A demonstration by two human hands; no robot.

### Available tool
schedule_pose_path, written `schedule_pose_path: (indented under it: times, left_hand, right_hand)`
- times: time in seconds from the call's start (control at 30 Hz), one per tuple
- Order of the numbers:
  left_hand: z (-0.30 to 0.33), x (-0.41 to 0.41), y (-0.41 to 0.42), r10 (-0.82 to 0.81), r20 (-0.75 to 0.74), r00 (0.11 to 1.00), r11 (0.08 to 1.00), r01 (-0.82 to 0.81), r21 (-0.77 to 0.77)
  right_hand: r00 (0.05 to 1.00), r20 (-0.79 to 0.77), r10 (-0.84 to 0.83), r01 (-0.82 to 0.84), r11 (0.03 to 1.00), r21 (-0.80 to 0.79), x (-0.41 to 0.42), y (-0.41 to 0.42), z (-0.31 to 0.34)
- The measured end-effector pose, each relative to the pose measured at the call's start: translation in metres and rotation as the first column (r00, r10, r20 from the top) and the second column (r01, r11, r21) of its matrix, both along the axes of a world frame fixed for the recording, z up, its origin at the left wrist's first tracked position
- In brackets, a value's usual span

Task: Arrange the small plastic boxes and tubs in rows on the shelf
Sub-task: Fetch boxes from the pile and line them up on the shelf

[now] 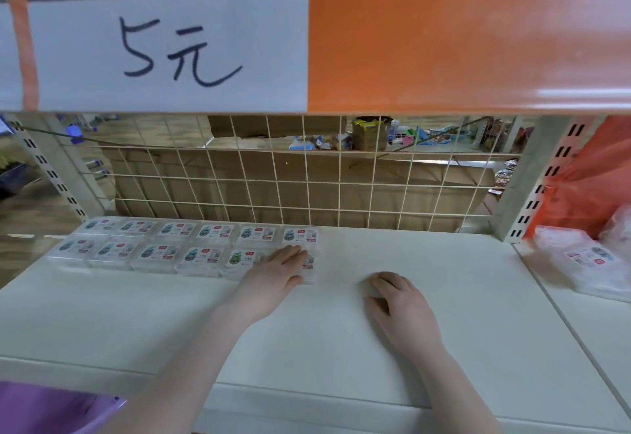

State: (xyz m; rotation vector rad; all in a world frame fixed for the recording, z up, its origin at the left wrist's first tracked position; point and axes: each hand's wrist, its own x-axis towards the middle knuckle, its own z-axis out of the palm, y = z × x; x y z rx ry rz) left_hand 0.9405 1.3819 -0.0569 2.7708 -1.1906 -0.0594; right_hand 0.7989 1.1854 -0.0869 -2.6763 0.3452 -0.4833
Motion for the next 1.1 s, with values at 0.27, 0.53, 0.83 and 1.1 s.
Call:
schedule_pose_path:
  times: [0.27, 0.53, 0.83, 1.1]
  left_hand:
    - [-0.001, 0.007, 0.009, -0.063, 0.004, 0.998, 0.998, 0.064, -0.019]
    - [-0.004, -0.007, 0.001, -0.046, 0.028, 0.999, 0.997, 0.048, -0.065]
    - [-0.012, -0.046, -0.002, -0.2, -0.022, 0.979, 0.963, 0.193, -0.191]
    - [-0.007, -0.093, -0.034, -0.376, -0.064, 0.924, 0.899, 0.348, -0.266]
  right_hand:
    - [0.988, -0.105, -0.111, 0.104, 0.992, -0.072, -0.01, 0.003, 0.009]
    - [0.863, -0.175, -0.474, 0.46, 0.881, -0.112, -0.061, 0.013, 0.015]
    - [0.681, -0.094, -0.726, 0.727, 0.686, -0.038, -0.122, 0.069, 0.018]
    - [0.548, -0.074, -0.833, 0.831, 0.552, -0.073, -0.174, 0.075, 0.026]
